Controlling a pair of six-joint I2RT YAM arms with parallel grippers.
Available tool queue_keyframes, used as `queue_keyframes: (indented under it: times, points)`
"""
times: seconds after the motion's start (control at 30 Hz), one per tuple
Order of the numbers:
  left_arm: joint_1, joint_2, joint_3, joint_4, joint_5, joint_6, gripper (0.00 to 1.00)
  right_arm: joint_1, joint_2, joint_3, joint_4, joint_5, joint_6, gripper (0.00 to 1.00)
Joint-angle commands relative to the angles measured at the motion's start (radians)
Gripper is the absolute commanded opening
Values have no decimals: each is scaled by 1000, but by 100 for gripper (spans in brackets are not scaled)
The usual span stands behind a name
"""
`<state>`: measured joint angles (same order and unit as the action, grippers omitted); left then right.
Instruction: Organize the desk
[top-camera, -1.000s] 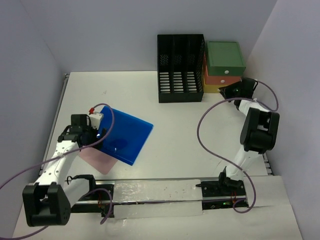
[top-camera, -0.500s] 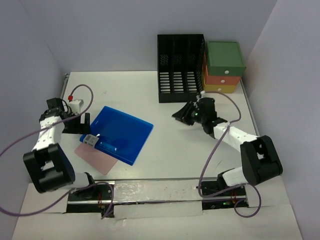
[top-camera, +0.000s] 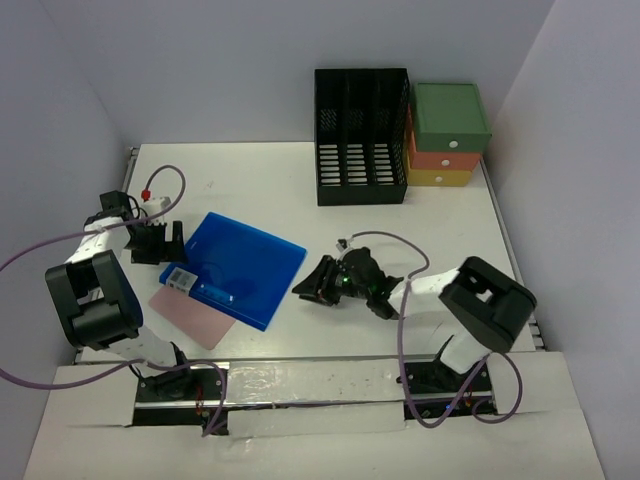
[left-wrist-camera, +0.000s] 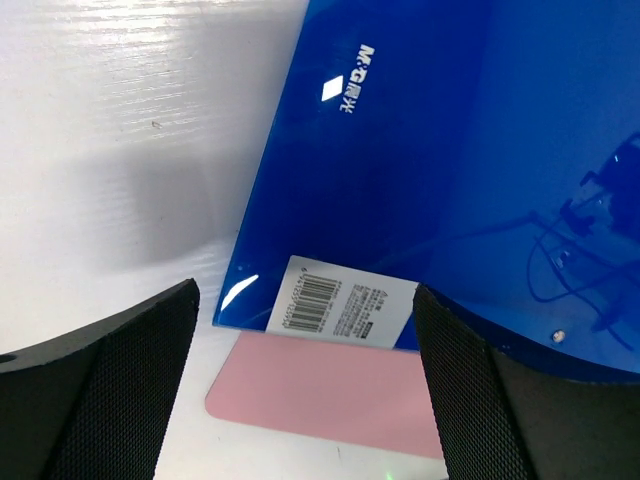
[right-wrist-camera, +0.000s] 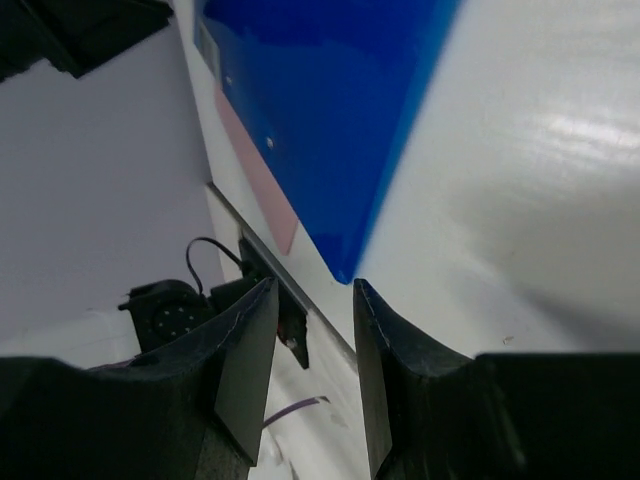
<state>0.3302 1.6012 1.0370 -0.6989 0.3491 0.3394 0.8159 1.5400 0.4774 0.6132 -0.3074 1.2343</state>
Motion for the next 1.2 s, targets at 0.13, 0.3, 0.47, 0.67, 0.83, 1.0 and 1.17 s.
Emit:
queue_keyframes:
  times: [0.13,0.3,0.47,0.67,0.83,1.0,1.17]
  points:
    - [6,-9,-51,79,1,-16,94,168,162,17,284,159,206,43]
    - [7,-11,-52,87,-1,-12,94,215,231,23,323,181,247,43]
    - [7,-5,-53,99,-9,-10,94,252,319,54,323,161,285,43]
    - [6,-3,-63,112,-1,-12,94,262,407,83,435,134,317,43]
    - [7,-4,-64,110,3,-9,94,269,419,96,424,149,298,42]
    - [7,-16,-65,109,11,-9,94,269,455,124,418,149,295,41]
    - [6,-21,-76,112,6,-3,94,265,462,146,418,158,282,39]
